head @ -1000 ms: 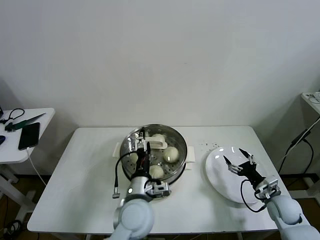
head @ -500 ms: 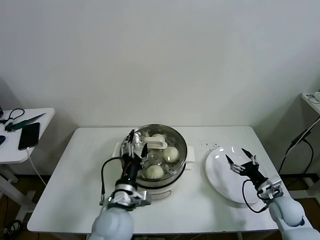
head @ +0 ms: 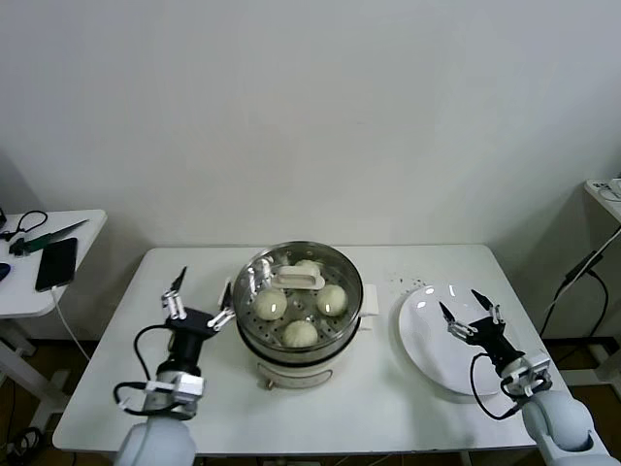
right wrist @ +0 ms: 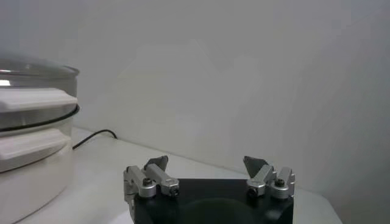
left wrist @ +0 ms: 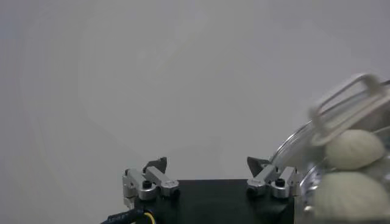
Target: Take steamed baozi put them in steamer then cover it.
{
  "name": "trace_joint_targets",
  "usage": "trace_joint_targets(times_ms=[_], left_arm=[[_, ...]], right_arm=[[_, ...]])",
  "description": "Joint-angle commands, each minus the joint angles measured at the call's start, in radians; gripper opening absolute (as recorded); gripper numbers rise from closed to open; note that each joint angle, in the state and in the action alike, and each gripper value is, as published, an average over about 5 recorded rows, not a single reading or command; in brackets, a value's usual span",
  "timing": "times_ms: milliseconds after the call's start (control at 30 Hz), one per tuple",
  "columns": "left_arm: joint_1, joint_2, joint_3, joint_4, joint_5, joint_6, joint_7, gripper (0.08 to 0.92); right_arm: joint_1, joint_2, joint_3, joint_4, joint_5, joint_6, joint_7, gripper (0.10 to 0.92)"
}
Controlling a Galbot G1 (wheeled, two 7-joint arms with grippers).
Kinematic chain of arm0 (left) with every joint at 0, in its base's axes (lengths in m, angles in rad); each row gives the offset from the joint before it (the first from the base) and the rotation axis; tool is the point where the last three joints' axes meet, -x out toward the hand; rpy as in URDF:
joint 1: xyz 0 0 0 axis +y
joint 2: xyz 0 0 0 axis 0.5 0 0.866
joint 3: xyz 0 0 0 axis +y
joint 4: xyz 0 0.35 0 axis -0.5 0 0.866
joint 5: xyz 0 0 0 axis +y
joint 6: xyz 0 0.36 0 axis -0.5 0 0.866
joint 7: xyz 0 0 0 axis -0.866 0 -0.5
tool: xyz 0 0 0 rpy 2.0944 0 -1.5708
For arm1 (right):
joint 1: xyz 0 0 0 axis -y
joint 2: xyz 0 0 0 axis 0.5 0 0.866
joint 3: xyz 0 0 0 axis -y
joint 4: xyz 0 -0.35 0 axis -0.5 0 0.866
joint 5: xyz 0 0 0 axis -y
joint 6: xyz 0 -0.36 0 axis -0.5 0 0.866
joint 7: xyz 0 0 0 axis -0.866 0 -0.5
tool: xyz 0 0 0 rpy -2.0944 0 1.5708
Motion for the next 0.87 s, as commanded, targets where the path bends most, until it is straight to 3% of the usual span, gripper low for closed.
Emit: trace_joint_targets(times_ms=[33, 867], left_arm=[[0.157, -0.076, -0.316, 0.056, -0.453, -0.166, 0.018, 0.823], [0.188, -0.118, -0.347, 0.073, -0.491, -0.167, 0.08, 0.823]], right_arm=[[-0.057, 0.036, 0.027, 0.049, -0.001, 0.007, 0.009, 0.823], [-0.13, 0.077, 0.051, 0.09, 0.008, 0.033, 0.017, 0.823]])
